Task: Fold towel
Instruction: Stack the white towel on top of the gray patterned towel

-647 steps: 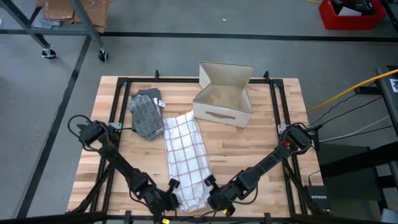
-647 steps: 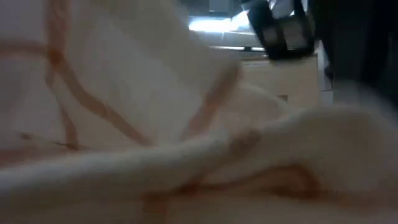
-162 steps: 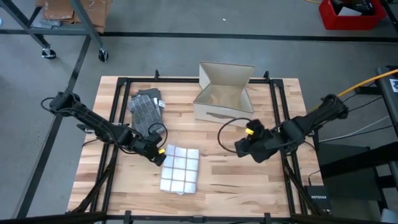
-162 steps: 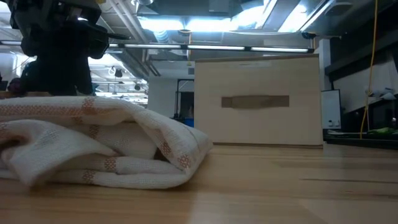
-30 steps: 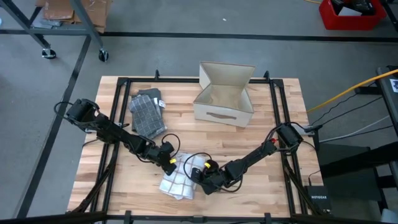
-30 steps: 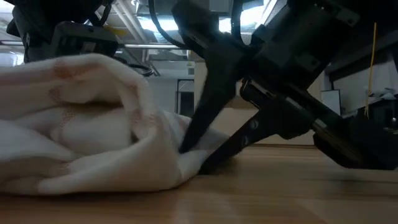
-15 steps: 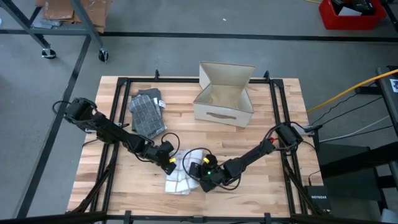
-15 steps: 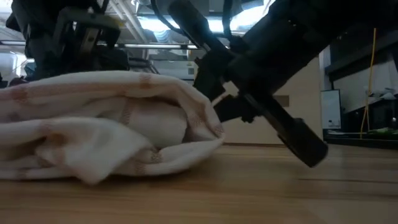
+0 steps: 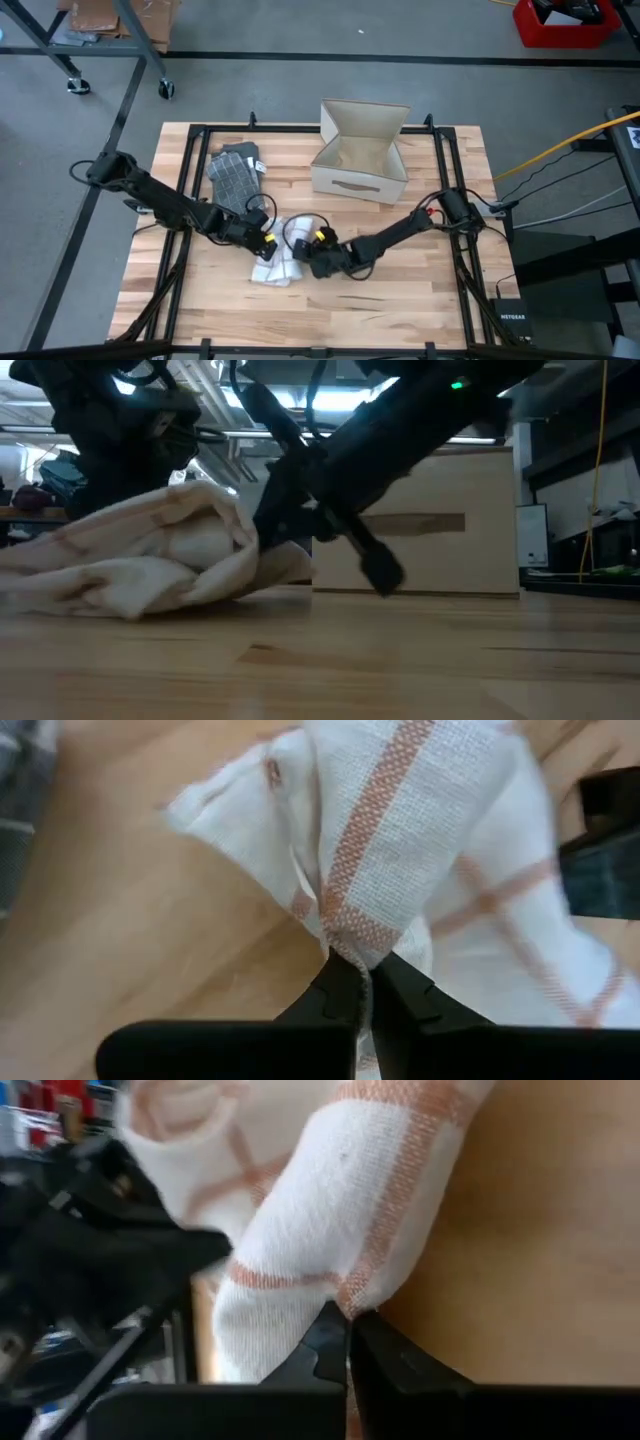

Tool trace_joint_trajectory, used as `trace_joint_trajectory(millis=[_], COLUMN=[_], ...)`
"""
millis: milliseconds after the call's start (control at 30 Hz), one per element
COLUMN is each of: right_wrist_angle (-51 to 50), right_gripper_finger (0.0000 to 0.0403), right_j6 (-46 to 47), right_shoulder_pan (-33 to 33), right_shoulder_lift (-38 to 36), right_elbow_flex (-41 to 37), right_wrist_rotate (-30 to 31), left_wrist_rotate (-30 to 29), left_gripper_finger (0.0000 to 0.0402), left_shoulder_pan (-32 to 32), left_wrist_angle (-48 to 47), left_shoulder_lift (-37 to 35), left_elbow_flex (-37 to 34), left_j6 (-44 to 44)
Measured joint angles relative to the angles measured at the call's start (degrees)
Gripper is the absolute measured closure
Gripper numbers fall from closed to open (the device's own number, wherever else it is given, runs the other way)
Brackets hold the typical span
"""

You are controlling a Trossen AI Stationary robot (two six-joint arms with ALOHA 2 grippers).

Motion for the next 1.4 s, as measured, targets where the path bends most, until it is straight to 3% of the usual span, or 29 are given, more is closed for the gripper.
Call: trace_joint_trajectory(millis=[300, 733, 867, 1167, 1400], right_wrist_angle=[12.93, 26.72, 23.7, 3.32, 0.81], right_gripper_finger=[0.0399, 0.04, 0.04, 0.04, 0.04], right_j6=[-10.5, -17.63, -21.5, -32.94, -34.25], right_shoulder_pan=[-5.89, -13.48, -16.74, -24.46, -27.45], right_shoulder_lift=[-0.03, -0.07, -0.07, -0.15, -0.15], right_elbow_flex=[0.0, 0.4, 4.76, 19.93, 21.68], right_wrist_rotate=[-0.29, -5.89, -9.37, -16.83, -19.23], left_wrist_rotate=[-0.71, -1.69, -3.11, -4.25, -4.44], left_gripper_finger=[0.0401, 0.0401, 0.0401, 0.0401, 0.0401], left_shoulder_pan=[4.24, 10.93, 13.26, 19.59, 24.85], left_wrist_angle=[-2.67, -17.02, -23.67, -36.03, -45.82], left_shoulder_lift=[-7.0, -22.99, -25.46, -27.9, -29.81], left_elbow_flex=[0.0, 1.68, 4.52, 10.18, 13.2], left_j6=[2.46, 6.36, 9.68, 12.95, 15.11])
